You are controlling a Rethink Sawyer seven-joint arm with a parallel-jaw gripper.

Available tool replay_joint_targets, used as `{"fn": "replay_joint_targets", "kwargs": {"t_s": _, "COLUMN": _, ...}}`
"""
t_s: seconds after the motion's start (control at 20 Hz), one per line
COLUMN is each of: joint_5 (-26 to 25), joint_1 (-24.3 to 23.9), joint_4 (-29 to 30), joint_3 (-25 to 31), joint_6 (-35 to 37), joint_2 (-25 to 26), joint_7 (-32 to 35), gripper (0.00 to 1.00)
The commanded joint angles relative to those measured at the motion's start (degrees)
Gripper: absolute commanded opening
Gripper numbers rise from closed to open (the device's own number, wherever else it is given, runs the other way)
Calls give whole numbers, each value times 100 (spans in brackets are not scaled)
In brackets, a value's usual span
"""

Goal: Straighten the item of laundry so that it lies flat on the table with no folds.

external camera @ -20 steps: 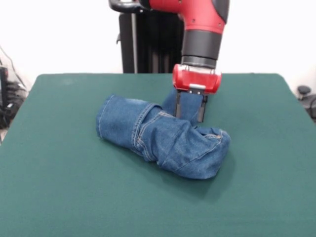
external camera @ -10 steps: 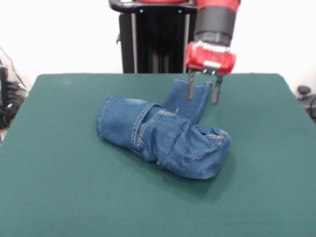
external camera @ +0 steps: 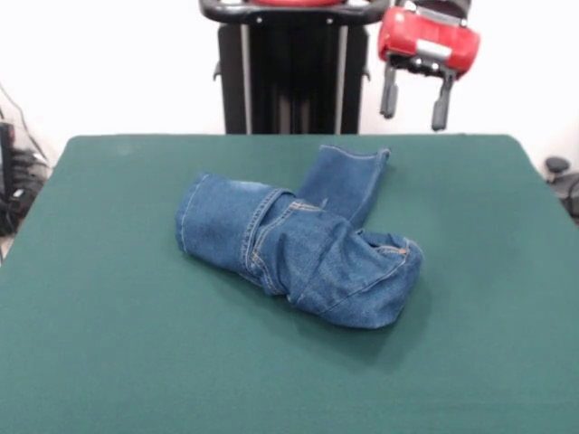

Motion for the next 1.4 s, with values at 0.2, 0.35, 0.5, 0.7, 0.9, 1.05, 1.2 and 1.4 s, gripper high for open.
{"fn": "replay_joint_targets", "kwargs": {"t_s": 0.2, "joint_5": -136, "joint_1": -643, "joint_4": 73, "joint_3": 756, "joint_6": 837, "joint_2": 416, "joint_7": 1808, "gripper": 100}}
{"fn": "replay_joint_targets", "kwargs": {"t_s": 0.35, "joint_5": 42, "joint_1": -869, "joint_4": 183, "joint_3": 1043, "joint_6": 1640, "joint_2": 327, "joint_7": 1804, "gripper": 100}}
{"fn": "replay_joint_targets", "kwargs": {"t_s": 0.5, "joint_5": 450, "joint_1": -1162, "joint_4": 322, "joint_3": 1432, "joint_6": 2898, "joint_2": 283, "joint_7": 1832, "gripper": 100}}
{"fn": "replay_joint_targets", "kwargs": {"t_s": 0.7, "joint_5": 771, "joint_1": -1242, "joint_4": 332, "joint_3": 1558, "joint_6": 3760, "joint_2": 246, "joint_7": 1750, "gripper": 100}}
{"fn": "replay_joint_targets", "kwargs": {"t_s": 0.9, "joint_5": 903, "joint_1": -1327, "joint_4": 230, "joint_3": 1640, "joint_6": 4532, "joint_2": 276, "joint_7": 1643, "gripper": 100}}
{"fn": "replay_joint_targets", "kwargs": {"t_s": 1.05, "joint_5": 1022, "joint_1": -1387, "joint_4": 96, "joint_3": 1656, "joint_6": 5304, "joint_2": 252, "joint_7": 1526, "gripper": 100}}
{"fn": "replay_joint_targets", "kwargs": {"t_s": 1.2, "joint_5": 987, "joint_1": -1209, "joint_4": -203, "joint_3": 1364, "joint_6": 5540, "joint_2": 177, "joint_7": 1305, "gripper": 100}}
{"fn": "replay_joint_targets", "kwargs": {"t_s": 1.4, "joint_5": 937, "joint_1": -1125, "joint_4": -353, "joint_3": 1270, "joint_6": 5495, "joint_2": 181, "joint_7": 1290, "gripper": 100}}
